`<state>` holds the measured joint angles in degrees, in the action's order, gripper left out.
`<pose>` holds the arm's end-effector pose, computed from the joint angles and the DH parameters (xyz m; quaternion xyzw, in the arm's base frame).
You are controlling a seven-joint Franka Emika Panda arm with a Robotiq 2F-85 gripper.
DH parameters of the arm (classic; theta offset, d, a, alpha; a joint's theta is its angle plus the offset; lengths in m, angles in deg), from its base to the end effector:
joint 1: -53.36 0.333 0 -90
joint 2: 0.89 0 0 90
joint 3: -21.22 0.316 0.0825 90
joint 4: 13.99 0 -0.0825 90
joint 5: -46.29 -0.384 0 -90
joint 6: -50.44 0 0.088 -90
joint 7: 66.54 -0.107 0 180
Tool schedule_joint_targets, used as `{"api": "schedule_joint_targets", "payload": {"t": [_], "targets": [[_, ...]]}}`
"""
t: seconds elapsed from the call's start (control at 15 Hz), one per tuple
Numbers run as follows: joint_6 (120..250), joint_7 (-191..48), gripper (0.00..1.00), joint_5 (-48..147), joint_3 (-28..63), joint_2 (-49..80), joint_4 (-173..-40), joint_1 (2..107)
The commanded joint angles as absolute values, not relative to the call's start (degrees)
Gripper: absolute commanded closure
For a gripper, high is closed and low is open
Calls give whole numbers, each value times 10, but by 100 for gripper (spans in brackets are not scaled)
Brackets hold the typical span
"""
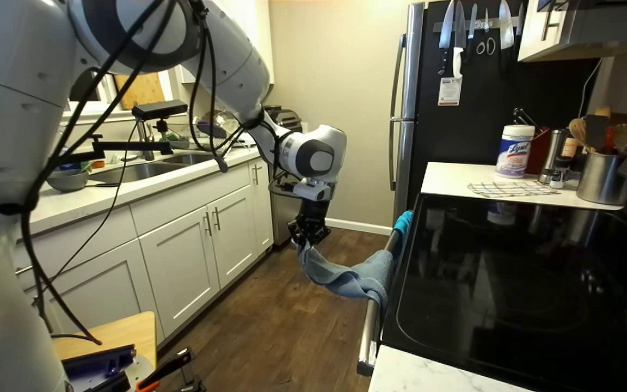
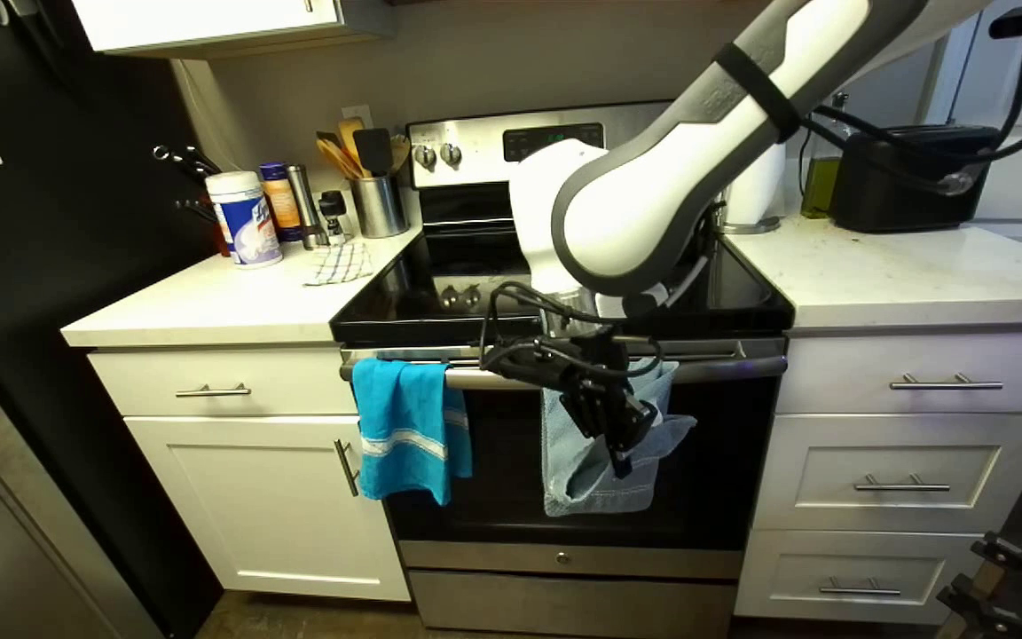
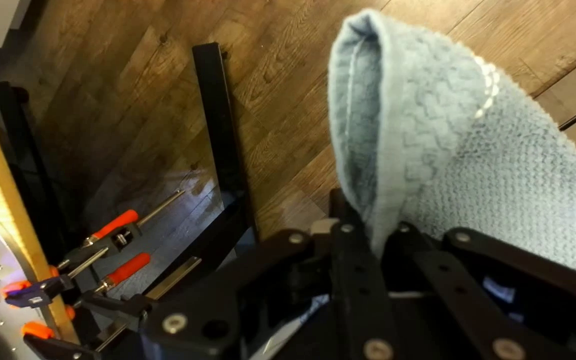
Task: Hang the light blue towel on the handle of the oven door.
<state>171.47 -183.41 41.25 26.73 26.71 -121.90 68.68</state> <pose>0.5660 0.2173 0.2346 0.6400 -0.7559 -0.0986 0.0961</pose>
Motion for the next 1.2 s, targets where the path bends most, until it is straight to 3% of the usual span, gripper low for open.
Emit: {"api": "schedule_joint_targets", "payload": {"t": [0.0,1.13], "targets": [[1784,-1845,98,440,257,267,-1280,708],[1989,-1855,98,454,205,269,-1402,730]]}}
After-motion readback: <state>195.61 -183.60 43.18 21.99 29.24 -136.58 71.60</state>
